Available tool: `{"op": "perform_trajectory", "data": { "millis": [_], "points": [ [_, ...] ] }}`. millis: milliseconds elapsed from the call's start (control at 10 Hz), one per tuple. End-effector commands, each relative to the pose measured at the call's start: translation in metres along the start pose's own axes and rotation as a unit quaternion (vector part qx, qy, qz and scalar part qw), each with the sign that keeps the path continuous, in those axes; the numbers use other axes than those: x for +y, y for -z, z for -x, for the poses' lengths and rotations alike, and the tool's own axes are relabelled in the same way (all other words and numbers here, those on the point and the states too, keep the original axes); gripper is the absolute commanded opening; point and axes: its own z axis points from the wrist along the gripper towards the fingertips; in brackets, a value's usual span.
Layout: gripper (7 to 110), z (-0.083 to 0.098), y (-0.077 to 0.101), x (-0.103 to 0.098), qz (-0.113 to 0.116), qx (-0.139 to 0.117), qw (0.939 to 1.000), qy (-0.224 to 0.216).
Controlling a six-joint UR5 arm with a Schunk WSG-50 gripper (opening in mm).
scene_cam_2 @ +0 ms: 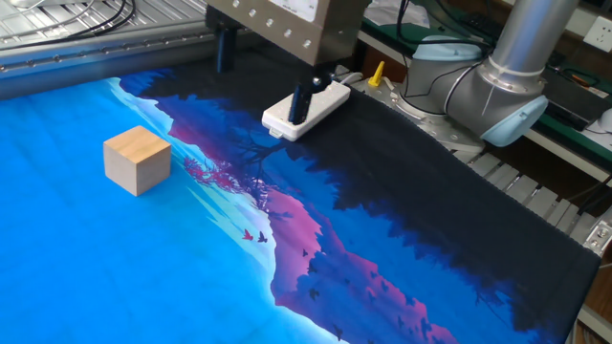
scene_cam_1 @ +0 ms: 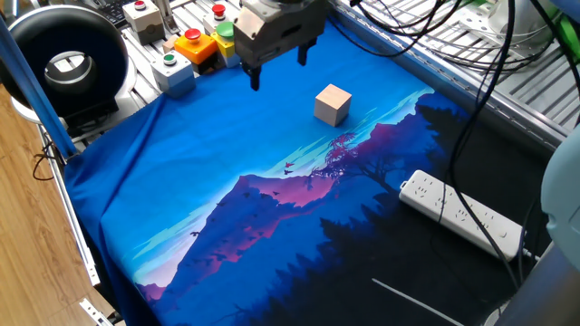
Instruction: Pick up the small block on the left and move it to the right
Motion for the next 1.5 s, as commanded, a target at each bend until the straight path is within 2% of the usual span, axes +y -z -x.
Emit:
{"op": "perform_trajectory", "data": {
  "millis": [0, 100, 300, 400, 500, 600, 700, 800, 900, 1200, 1300, 1400],
  "points": [
    [44, 0.009, 0.004, 0.024, 0.032, -0.011, 0.9994, -0.011],
    [44, 0.006, 0.007, 0.032, 0.041, -0.007, 0.999, 0.014],
    [44, 0.011, 0.013, 0.029, 0.027, -0.021, 0.9991, 0.024],
    [44, 0.019, 0.014, 0.022, 0.012, -0.036, 0.999, 0.025],
    [44, 0.021, 0.014, 0.003, -0.025, -0.038, 0.9977, 0.05],
    [44, 0.015, 0.014, -0.01, -0.05, -0.026, 0.9967, 0.058],
    [44, 0.013, 0.014, -0.015, -0.057, -0.022, 0.9966, 0.055],
    [44, 0.013, 0.013, -0.033, -0.083, -0.021, 0.9936, 0.074],
    [44, 0.012, 0.011, -0.04, -0.084, -0.022, 0.9931, 0.079],
    [44, -0.001, -0.003, -0.061, -0.059, -0.024, 0.9937, 0.093],
    [7, -0.006, -0.006, -0.067, -0.055, -0.023, 0.9938, 0.094],
    [7, -0.01, -0.007, -0.073, -0.057, -0.019, 0.9937, 0.095]
  ]
}}
